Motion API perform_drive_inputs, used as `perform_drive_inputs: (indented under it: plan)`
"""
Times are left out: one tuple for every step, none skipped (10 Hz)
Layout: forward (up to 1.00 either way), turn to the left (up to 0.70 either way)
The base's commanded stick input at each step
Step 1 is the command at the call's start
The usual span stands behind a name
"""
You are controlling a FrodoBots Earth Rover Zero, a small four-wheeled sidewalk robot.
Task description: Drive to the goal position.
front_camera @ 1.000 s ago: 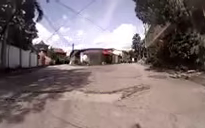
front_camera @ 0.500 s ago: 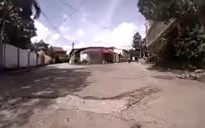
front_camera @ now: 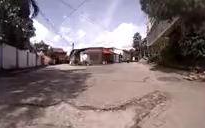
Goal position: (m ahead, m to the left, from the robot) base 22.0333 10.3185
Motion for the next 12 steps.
perform_drive_inputs:
  plan:
    - [0.7, 0.0]
    - [0.7, 0.0]
    - [0.7, 0.0]
    - [0.7, 0.0]
    - [0.7, 0.0]
    - [0.7, 0.0]
    - [0.7, 0.0]
    - [0.7, 0.0]
    - [0.7, 0.0]
    - [0.7, 0.0]
    - [0.7, 0.0]
    - [0.7, 0.0]
